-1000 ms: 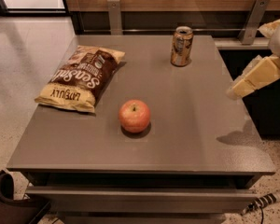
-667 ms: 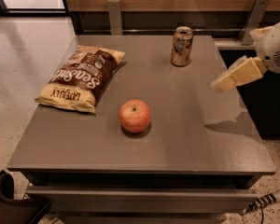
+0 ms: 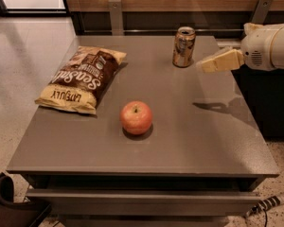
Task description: Knock orange can over
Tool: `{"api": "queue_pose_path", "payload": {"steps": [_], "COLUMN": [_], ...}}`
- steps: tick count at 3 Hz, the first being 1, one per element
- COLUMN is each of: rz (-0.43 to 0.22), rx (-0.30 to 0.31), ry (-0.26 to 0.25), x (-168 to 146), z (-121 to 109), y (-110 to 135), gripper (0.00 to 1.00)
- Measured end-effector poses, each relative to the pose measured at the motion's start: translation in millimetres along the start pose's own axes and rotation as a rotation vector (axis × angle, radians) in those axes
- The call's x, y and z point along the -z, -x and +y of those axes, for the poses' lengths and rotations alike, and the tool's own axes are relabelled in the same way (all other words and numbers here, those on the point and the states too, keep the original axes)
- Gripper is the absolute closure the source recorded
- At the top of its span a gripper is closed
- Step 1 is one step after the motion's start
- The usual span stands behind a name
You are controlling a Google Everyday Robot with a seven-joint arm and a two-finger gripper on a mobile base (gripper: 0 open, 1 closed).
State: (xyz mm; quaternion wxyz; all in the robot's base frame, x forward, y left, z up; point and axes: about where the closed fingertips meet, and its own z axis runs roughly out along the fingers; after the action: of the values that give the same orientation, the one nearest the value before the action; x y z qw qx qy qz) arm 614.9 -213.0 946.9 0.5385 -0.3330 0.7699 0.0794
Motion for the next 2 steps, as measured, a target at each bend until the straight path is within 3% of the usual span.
{"api": "queue_pose_path", "payload": {"steps": [1, 2], "rz": [-0.107, -0.107], "rx": [-0.062, -0.062], "ry": [-0.036, -0.036], "x": [-30.3, -30.3], "z": [-9.9, -9.9], "y": [4.8, 4.8], "gripper": [0.0, 0.0]}}
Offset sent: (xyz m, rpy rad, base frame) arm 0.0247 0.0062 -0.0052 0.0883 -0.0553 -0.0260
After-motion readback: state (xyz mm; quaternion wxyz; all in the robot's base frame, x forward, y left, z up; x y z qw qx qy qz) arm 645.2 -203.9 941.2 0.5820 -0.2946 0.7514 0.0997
